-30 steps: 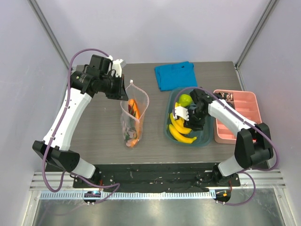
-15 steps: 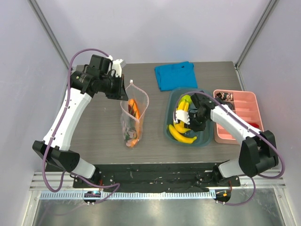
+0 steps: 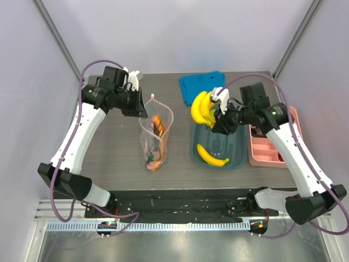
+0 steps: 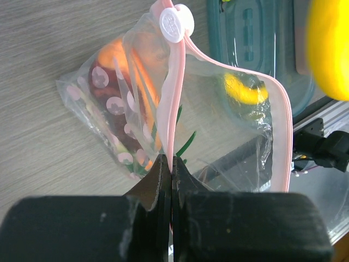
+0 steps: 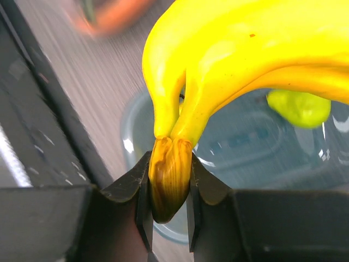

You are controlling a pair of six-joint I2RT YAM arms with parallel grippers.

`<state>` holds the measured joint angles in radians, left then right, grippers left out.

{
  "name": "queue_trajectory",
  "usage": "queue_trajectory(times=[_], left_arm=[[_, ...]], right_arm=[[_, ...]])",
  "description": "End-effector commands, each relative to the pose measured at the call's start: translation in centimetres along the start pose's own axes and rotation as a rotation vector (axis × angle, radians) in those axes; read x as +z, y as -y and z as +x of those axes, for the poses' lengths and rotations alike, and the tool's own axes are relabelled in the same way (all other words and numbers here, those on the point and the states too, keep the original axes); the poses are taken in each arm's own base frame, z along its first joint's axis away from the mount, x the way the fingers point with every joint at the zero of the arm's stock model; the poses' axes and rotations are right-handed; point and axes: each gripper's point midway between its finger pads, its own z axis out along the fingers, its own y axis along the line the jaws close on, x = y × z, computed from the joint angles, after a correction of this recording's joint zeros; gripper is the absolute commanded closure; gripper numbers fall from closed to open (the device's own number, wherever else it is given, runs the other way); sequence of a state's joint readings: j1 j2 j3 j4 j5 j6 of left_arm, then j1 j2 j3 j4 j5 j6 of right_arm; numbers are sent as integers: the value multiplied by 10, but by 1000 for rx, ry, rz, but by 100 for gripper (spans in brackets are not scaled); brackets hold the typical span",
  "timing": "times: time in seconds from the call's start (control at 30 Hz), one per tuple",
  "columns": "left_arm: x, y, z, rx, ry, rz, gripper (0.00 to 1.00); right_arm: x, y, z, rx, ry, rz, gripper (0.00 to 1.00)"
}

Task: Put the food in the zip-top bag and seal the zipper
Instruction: Pick up the fake fruit from the bin, then place the fake fruit in the zipper food storage bag.

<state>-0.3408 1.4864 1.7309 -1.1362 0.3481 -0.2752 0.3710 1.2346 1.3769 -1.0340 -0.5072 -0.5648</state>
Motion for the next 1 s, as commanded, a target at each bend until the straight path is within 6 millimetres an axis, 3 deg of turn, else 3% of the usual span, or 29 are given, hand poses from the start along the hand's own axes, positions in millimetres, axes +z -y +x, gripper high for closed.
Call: queue_trajectory(times=[0.0, 0.13, 0.2, 0.33, 0.37, 0.4, 0.43, 0.47, 0.5, 0.53, 0.67, 0.7, 0.97], left_arm=[[-10, 13, -13, -1, 85, 64, 100], [-8, 12, -11, -6, 71, 58, 100], [-10, 15, -12, 3, 82, 77, 100], [-13, 16, -16, 6, 112, 80, 100], [-14, 17, -16, 7, 119, 84, 100], [-15, 18, -18, 3, 128, 87, 100], [-14, 19, -19, 0, 137, 91, 100], [-14, 20, -20, -1, 145, 95, 100], [-15, 20, -20, -8, 152, 95, 100], [-14, 20, -21, -20, 156, 95, 100], [-15, 17, -27, -48, 190, 91, 100], [-16, 16, -27, -60, 197, 89, 100], [-25, 6, -38, -134, 342, 67, 100]], right_arm=[[-49, -32, -84, 105, 300, -72, 99], [-80, -26, -125, -2, 393, -3, 99], [-93, -33, -145, -27, 447, -39, 99], [-107, -58, -190, 105, 591, -247, 99], [-111, -68, -199, 263, 603, -333, 99], [-100, -75, -194, 369, 583, -434, 99], [-121, -80, -219, 305, 723, -467, 99], [-127, -91, -225, 484, 720, -579, 99], [-115, -90, -221, 552, 728, -617, 99], [-122, -93, -228, 536, 769, -634, 99], [-118, -118, -239, 532, 760, -712, 99], [-118, -133, -242, 524, 744, -761, 99], [-125, -154, -268, 583, 739, -853, 99]])
